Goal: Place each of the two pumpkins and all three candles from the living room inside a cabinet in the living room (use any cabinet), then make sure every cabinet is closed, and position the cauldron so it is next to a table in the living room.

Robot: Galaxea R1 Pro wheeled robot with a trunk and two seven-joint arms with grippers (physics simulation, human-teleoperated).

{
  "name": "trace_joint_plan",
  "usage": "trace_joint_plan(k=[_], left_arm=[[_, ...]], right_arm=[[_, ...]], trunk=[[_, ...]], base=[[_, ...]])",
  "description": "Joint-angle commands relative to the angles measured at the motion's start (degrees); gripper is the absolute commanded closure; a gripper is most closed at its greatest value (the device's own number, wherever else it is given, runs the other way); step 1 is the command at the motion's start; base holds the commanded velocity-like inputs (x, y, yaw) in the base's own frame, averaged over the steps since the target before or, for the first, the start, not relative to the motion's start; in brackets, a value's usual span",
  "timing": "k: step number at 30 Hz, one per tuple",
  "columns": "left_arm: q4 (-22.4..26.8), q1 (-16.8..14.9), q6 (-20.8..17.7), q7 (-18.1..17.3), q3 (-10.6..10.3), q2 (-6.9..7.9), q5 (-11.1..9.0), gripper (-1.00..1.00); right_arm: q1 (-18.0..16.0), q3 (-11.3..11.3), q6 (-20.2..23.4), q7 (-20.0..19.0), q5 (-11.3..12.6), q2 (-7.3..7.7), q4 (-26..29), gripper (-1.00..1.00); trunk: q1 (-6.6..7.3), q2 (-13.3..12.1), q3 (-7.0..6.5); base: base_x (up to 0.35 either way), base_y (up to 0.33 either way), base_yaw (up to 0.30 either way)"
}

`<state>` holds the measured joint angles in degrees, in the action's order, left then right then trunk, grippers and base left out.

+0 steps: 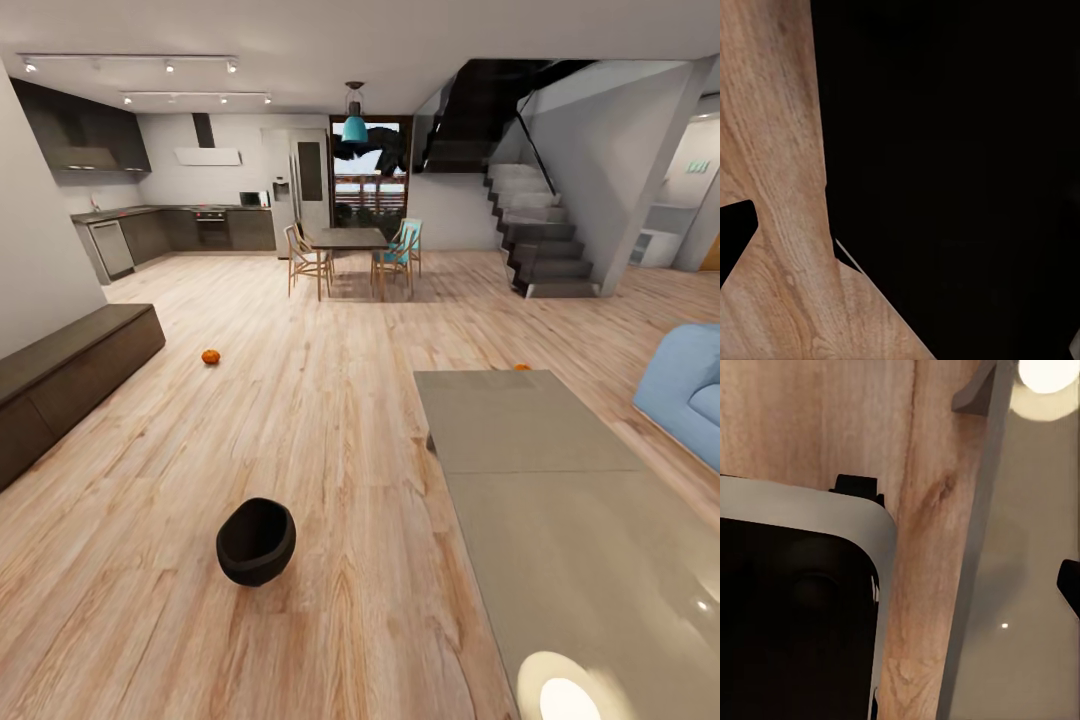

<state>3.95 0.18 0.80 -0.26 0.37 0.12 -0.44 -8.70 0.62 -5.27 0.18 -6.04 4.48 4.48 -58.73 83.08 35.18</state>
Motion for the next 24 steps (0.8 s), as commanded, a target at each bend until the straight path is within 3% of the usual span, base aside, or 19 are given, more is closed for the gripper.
trace_joint_plan(k=[1,19,24], left_arm=[[0.0,0.0,0.0,0.0,0.0,-0.01,0.0,-1.0],[0.0,0.0,0.0,0.0,0.1,0.05,0.0,-1.0],[0.0,0.0,0.0,0.0,0.1,0.05,0.0,-1.0]], right_arm=[[0.0,0.0,0.0,0.0,0.0,0.0,0.0,-1.0],[0.0,0.0,0.0,0.0,0.0,0.0,0.0,-1.0],[0.0,0.0,0.0,0.0,0.0,0.0,0.0,-1.0]], trunk=[[0.0,0.0,0.0],[0.0,0.0,0.0],[0.0,0.0,0.0]], base=[[0.026,0.0,0.0],[0.003,0.0,0.0],[0.157,0.0,0.0]])
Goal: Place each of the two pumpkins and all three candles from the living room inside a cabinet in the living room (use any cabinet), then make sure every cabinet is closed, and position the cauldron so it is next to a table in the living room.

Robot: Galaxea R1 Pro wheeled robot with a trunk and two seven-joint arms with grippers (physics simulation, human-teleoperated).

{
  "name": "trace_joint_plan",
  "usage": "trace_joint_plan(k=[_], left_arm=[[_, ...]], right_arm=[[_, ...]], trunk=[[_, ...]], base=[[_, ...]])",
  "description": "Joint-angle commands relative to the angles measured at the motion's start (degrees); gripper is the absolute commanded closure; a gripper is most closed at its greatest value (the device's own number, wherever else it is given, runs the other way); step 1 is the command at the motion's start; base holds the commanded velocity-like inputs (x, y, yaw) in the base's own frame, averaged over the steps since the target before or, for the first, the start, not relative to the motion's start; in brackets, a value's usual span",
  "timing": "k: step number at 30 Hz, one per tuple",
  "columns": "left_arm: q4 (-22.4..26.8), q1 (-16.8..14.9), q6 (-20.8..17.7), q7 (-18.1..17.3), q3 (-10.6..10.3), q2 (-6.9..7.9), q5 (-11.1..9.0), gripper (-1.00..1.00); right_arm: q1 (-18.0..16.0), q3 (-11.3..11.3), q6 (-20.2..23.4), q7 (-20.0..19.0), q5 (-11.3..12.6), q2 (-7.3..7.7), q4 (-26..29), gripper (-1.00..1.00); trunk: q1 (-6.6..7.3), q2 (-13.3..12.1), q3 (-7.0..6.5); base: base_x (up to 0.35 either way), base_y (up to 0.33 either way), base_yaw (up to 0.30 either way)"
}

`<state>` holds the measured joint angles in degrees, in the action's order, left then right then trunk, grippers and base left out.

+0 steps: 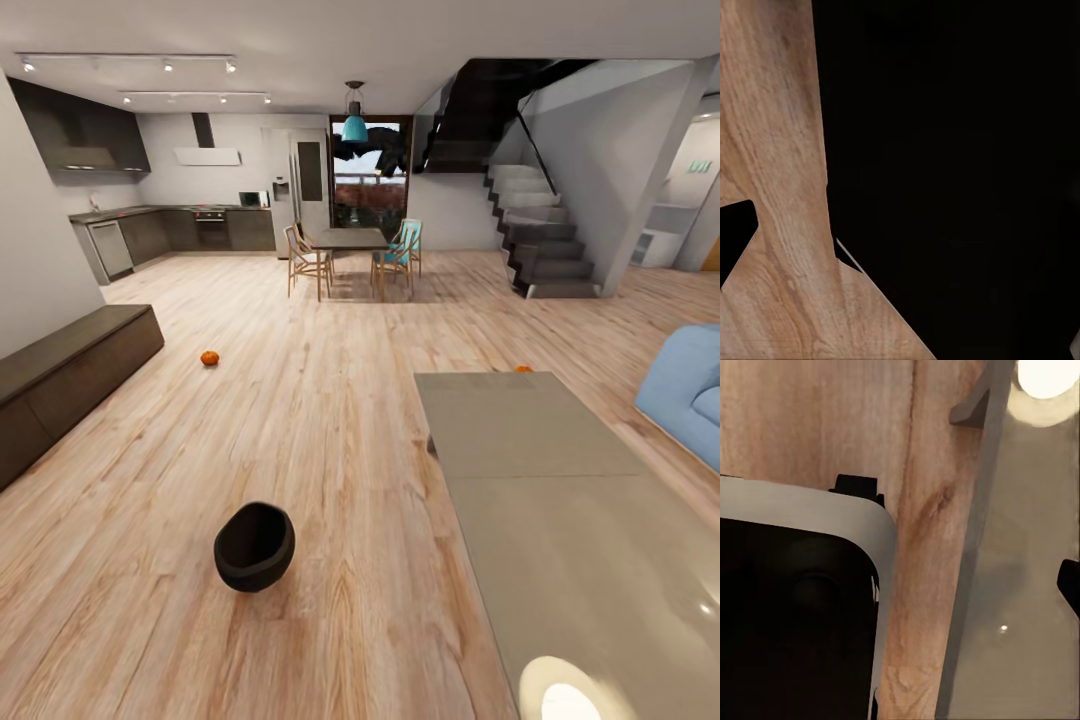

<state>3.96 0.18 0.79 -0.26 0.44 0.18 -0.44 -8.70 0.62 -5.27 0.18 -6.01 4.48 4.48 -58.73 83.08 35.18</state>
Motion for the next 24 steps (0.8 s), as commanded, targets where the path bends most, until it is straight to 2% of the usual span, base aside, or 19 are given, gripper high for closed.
trace_joint_plan(k=[1,24], left_arm=[[0.0,0.0,0.0,0.0,0.0,0.0,0.0,-1.0],[0.0,0.0,0.0,0.0,0.0,0.0,0.0,-1.0]], right_arm=[[0.0,0.0,0.0,0.0,0.0,0.0,0.0,-1.0],[0.0,0.0,0.0,0.0,0.0,0.03,0.0,-1.0]], trunk=[[0.0,0.0,0.0],[0.0,0.0,0.0]], base=[[0.27,0.0,0.0],[0.327,0.0,0.0]])
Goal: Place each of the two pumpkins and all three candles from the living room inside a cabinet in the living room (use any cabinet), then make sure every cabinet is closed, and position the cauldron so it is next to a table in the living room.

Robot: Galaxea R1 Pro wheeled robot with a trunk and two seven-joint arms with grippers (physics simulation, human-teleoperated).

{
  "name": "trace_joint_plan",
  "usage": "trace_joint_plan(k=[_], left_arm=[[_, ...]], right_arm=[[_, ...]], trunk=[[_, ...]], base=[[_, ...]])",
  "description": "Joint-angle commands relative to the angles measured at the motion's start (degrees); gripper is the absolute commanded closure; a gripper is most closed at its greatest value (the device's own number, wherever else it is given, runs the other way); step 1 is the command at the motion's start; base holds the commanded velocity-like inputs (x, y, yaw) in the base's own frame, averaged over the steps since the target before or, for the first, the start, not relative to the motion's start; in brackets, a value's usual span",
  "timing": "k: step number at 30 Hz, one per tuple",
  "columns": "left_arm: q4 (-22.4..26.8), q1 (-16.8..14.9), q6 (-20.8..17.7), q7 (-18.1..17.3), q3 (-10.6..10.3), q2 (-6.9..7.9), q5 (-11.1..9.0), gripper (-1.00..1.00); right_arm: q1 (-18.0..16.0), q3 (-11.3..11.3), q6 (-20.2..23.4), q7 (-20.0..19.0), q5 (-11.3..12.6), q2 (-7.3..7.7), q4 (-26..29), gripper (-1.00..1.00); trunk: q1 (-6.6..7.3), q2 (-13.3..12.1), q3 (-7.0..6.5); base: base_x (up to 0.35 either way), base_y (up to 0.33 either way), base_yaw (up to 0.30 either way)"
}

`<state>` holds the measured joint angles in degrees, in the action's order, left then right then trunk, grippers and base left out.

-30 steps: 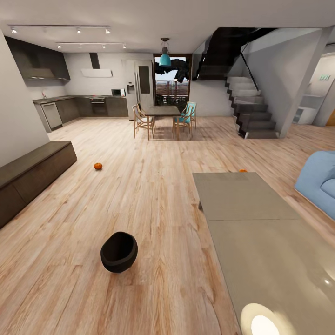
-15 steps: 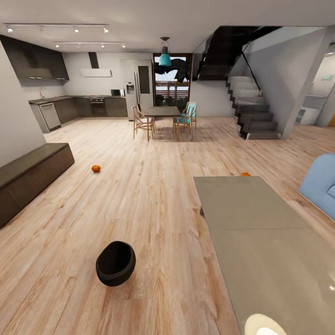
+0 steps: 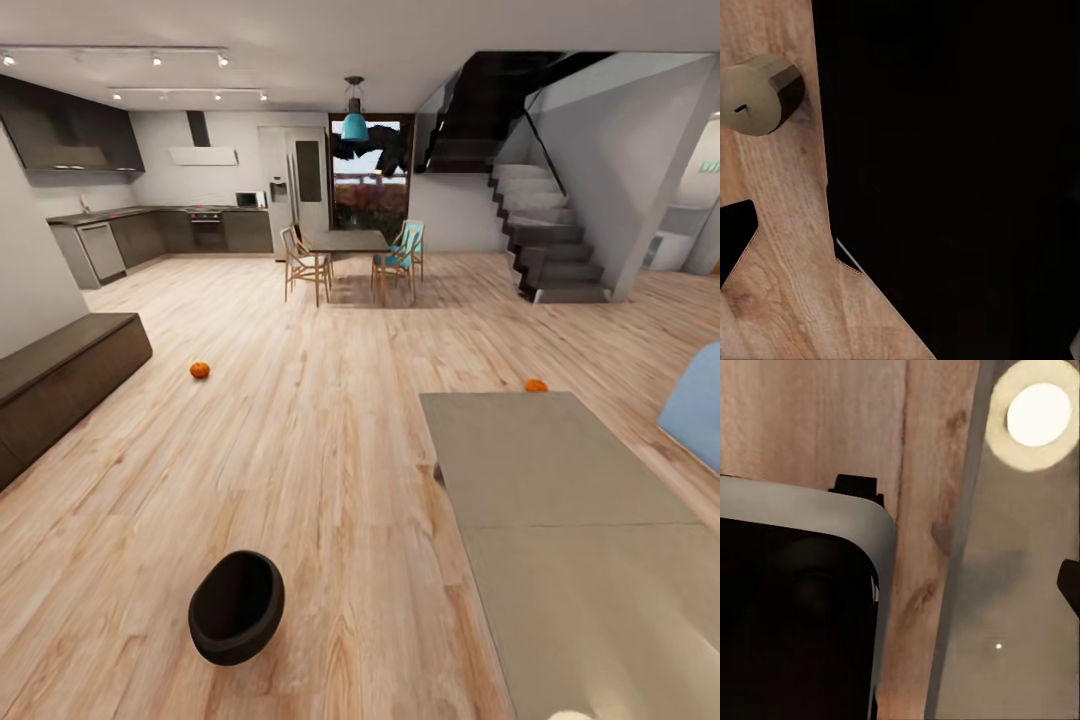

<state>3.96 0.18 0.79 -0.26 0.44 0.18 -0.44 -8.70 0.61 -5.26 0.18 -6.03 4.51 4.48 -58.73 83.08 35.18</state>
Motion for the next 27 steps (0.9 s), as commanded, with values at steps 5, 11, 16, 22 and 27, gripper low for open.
trace_joint_plan(k=[5,11,16,22,27], left_arm=[[0.0,0.0,0.0,0.0,0.0,0.0,0.0,-1.0],[0.1,0.0,0.2,0.0,0.1,0.0,-0.2,-1.0],[0.1,0.0,0.2,0.0,0.1,-0.08,-0.2,-1.0],[0.0,0.0,0.2,0.0,0.1,-0.01,-0.2,-1.0],[0.0,0.0,0.2,0.0,0.1,0.0,-0.2,-1.0]], right_arm=[[0.0,0.0,0.1,0.0,0.0,0.05,-0.1,-1.0],[-0.2,0.2,-0.3,-0.1,-0.2,0.11,-0.5,-1.0],[-0.2,0.3,-0.4,0.2,-0.4,0.21,-0.5,-1.0],[-0.2,0.4,-0.4,0.2,0.0,0.15,-0.5,-1.0],[-0.2,0.4,-0.4,0.2,0.0,0.15,-0.5,-1.0]], trunk=[[0.0,0.0,0.0],[0.0,0.0,0.0],[0.0,0.0,0.0],[0.0,0.0,0.0],[0.0,0.0,0.0]], base=[[0.332,0.0,0.0],[0.275,0.0,0.0],[0.0,0.0,0.0],[0.112,0.0,0.0],[0.313,0.0,0.0]])
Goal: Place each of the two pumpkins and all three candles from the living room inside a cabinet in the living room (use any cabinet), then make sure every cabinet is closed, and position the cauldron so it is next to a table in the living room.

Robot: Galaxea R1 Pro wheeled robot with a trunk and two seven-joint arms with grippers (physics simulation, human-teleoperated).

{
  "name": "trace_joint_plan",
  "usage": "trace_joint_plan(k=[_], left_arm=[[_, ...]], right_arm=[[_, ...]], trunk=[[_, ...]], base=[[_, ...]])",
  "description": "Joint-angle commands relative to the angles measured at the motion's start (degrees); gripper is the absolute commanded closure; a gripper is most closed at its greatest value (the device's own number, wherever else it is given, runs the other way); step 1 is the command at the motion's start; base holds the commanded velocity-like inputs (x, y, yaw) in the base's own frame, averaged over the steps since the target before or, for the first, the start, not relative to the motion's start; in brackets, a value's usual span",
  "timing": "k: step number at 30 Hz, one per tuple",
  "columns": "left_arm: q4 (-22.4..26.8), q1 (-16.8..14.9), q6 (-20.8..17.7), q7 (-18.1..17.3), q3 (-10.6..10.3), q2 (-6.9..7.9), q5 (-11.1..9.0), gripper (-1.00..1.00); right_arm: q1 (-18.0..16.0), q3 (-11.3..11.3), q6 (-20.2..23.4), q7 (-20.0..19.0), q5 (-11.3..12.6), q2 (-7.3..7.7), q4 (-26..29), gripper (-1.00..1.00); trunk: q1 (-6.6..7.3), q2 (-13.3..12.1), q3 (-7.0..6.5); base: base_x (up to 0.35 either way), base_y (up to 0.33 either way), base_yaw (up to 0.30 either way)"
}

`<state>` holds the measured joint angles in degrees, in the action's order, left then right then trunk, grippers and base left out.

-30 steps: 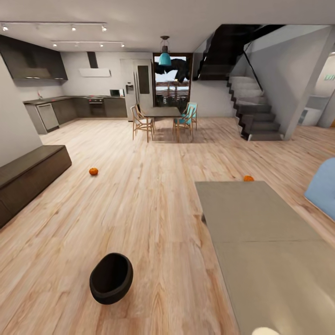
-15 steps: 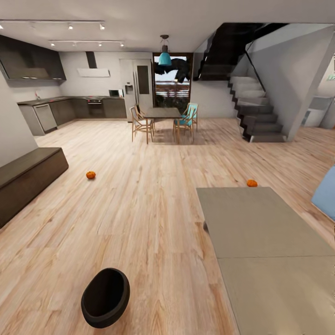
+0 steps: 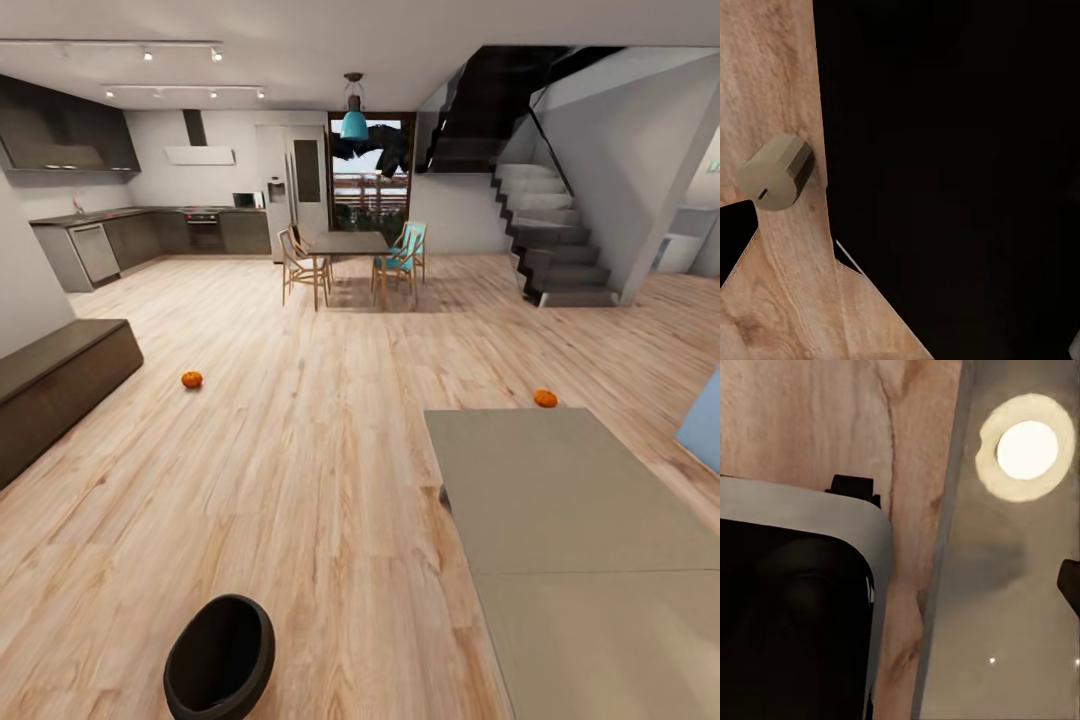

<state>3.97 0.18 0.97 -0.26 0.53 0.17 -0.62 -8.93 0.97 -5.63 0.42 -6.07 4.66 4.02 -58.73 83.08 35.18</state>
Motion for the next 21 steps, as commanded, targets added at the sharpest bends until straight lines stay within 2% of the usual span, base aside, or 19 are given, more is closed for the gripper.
trace_joint_plan(k=[1,9,13,14,16,17,19,20,21], left_arm=[[0.0,0.0,0.0,0.0,0.0,0.0,0.0,-1.0],[0.1,0.0,0.0,0.0,0.0,0.06,0.0,-1.0],[0.1,0.0,0.0,0.0,0.0,0.08,0.0,-1.0],[0.1,0.0,0.0,0.0,0.0,0.03,0.0,-1.0],[0.1,0.0,0.0,0.0,-0.1,-0.03,0.0,-1.0],[0.1,0.0,0.0,0.0,-0.1,-0.04,0.0,-1.0],[0.2,0.0,0.0,0.0,-0.2,-0.07,0.0,-1.0],[0.2,0.0,0.0,0.0,-0.2,-0.08,0.0,-1.0],[0.8,0.0,0.0,0.0,-0.2,-0.08,0.0,-1.0]], right_arm=[[0.0,0.0,0.0,0.0,0.0,0.0,0.0,-1.0],[0.0,0.1,0.0,-0.3,-0.2,-0.29,0.1,-1.0],[0.0,0.7,0.2,-0.3,-1.9,-0.38,0.8,-1.0],[-0.2,1.2,0.7,-0.1,-4.6,-0.33,3.9,-1.0],[-0.3,1.4,1.3,0.0,-6.9,-0.51,9.5,-1.0],[-0.3,1.4,1.6,0.1,-7.2,-0.55,10.8,-1.0],[-0.3,1.5,5.4,0.0,-7.7,-0.65,17.8,-1.0],[-0.3,1.5,6.6,0.0,-7.8,-0.66,19.3,-1.0],[-0.3,1.5,11.2,-0.1,-7.7,-0.73,25.7,-1.0]], trunk=[[0.0,0.0,0.0],[0.0,0.0,0.0],[0.0,0.0,0.0],[0.0,0.0,0.0],[0.0,0.0,0.0],[0.0,0.0,0.0],[0.0,0.0,0.0],[0.0,0.0,0.0],[0.0,0.0,0.0]], base=[[0.311,0.0,0.0],[0.061,0.0,0.0],[0.003,0.0,0.0],[0.0,0.0,0.0],[0.0,0.0,0.0],[0.0,0.0,0.0],[0.0,0.0,0.0],[0.0,0.0,0.0],[0.0,0.0,0.0]])
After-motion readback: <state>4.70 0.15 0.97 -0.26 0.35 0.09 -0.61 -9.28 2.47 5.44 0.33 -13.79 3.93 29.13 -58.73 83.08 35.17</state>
